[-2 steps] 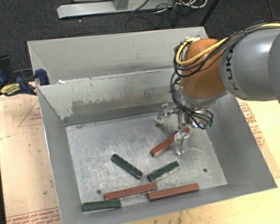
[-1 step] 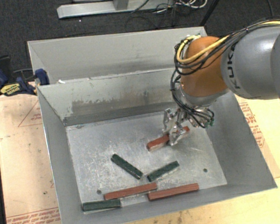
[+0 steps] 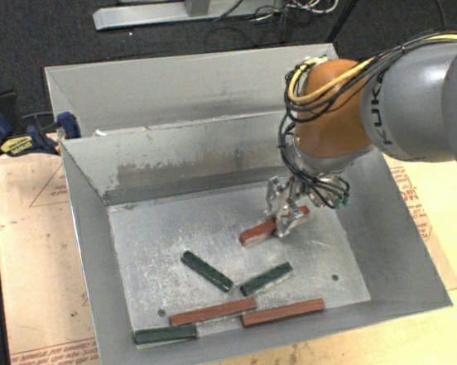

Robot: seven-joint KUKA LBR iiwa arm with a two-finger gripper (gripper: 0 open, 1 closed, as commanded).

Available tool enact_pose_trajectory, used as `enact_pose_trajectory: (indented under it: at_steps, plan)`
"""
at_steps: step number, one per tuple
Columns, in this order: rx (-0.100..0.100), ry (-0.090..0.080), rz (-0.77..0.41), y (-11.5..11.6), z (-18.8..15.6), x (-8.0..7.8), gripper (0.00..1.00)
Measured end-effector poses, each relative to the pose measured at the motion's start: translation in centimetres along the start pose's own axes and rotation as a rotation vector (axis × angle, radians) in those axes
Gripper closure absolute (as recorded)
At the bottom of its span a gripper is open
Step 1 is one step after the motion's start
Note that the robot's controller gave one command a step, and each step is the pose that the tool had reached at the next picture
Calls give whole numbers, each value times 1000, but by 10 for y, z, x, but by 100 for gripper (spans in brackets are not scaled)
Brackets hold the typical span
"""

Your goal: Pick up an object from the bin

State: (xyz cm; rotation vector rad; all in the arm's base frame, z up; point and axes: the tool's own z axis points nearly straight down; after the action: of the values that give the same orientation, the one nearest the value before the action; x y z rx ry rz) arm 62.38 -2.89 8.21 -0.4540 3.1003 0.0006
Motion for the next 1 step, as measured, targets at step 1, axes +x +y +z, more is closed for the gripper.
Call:
enact_pose_trajectory:
  at_steps: [1]
  plan:
    - [-1, 3, 0, 0, -2, 1, 100]
